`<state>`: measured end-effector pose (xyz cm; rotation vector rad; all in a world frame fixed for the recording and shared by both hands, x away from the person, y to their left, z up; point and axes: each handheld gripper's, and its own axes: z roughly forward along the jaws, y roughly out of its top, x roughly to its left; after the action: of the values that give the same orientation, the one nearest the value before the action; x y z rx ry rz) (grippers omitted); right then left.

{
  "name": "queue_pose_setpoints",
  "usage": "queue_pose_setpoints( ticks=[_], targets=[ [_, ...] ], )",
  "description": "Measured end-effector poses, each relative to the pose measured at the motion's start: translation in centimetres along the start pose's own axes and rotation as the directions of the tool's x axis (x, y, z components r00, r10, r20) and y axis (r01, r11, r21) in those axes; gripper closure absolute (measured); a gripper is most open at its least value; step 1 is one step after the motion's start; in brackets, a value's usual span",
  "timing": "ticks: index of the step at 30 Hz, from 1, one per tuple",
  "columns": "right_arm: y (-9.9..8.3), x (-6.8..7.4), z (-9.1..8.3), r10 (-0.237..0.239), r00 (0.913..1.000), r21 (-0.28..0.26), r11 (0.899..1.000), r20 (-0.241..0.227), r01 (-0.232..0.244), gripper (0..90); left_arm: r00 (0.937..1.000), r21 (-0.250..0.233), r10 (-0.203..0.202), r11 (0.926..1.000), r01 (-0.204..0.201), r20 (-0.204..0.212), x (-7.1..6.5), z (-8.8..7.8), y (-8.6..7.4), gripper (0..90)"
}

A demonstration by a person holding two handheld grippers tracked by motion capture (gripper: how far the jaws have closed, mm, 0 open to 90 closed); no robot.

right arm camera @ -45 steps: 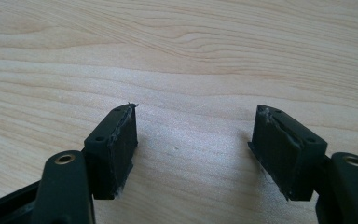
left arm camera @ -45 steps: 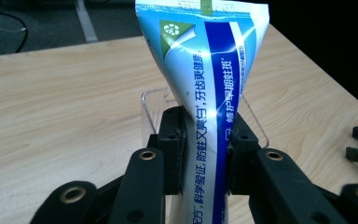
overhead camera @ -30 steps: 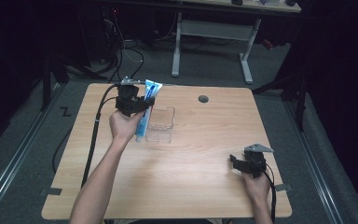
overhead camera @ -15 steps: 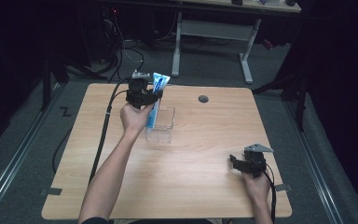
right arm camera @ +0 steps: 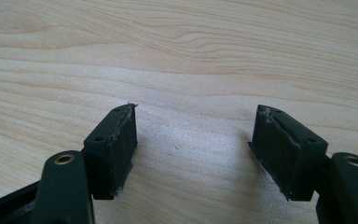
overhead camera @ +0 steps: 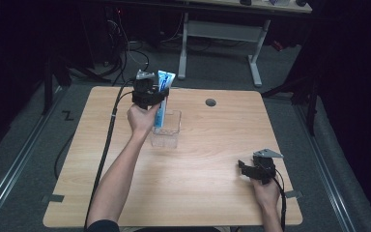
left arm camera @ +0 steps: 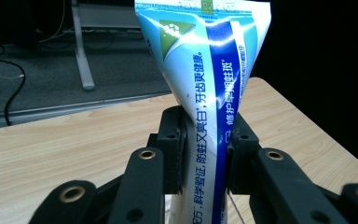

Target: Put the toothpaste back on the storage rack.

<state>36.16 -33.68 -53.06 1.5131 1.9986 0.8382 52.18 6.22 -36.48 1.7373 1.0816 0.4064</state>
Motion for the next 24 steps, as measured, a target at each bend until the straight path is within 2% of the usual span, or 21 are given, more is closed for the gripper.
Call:
queue_pose_setpoints(
  ticks=[10,24],
  targets=[
    [0.0,0.0,0.0,0.001,1.0000,0.000,1.000,0.000,-0.001,31.1,0.9999,-0.008,0.010,0.9999,-0.010,-0.010,-0.1,1.0,-0.4,72.2],
    [0.0,0.0,0.0,0.000,1.0000,0.000,1.000,0.000,0.000,31.1,0.9994,0.033,0.017,0.9993,-0.016,-0.031,0.2,1.9,-1.2,71.8]
  ],
)
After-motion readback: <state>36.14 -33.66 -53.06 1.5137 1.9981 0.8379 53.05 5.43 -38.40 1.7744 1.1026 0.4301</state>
